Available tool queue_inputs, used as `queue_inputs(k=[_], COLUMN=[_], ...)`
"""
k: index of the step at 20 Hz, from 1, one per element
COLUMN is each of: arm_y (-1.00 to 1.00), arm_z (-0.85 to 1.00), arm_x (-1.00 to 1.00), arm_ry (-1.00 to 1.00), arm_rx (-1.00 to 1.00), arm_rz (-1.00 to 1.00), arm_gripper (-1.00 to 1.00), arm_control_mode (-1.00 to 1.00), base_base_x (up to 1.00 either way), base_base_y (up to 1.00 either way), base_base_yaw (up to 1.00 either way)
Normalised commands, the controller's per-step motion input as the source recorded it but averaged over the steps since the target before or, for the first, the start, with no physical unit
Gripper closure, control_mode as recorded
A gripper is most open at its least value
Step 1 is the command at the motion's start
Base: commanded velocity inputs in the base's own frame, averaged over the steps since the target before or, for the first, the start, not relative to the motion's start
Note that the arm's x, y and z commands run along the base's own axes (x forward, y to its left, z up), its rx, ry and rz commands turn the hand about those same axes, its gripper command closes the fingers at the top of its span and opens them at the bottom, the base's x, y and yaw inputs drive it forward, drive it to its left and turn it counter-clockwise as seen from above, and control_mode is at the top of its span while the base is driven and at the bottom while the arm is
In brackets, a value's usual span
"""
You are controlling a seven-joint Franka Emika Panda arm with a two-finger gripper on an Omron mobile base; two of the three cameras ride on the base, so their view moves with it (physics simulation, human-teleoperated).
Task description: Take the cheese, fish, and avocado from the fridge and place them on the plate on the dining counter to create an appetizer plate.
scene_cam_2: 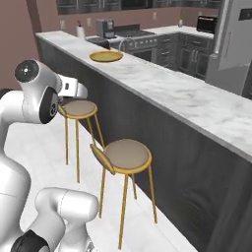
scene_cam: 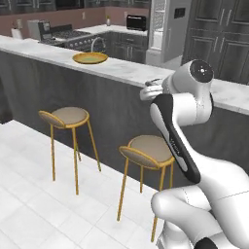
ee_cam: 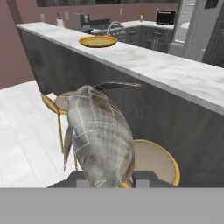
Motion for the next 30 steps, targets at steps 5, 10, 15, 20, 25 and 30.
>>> queue_inputs(k=[5, 10, 15, 20, 25, 30], arm_y=[0.00, 0.00, 0.00, 0.00, 0.00, 0.00], arm_z=[0.00, 0.00, 0.00, 0.00, 0.00, 0.00], arm_x=[0.00, 0.00, 0.00, 0.00, 0.00, 0.00], arm_ry=[0.00, 0.00, 0.00, 0.00, 0.00, 0.00], arm_rx=[0.00, 0.00, 0.00, 0.00, 0.00, 0.00], arm_rz=[0.00, 0.00, 0.00, 0.00, 0.00, 0.00], arm_gripper=[1.00, 1.00, 1.00, 1.00, 1.00, 1.00], arm_control_mode=[1.00, 1.00, 1.00, 1.00, 1.00, 1.00], base_base_x=[0.49, 0.45, 0.39, 0.43, 0.56, 0.53], base_base_y=[1.00, 1.00, 1.00, 1.00, 1.00, 0.91], base_base_yaw=[-0.39, -0.35, -0.32, -0.32, -0.31, -0.31])
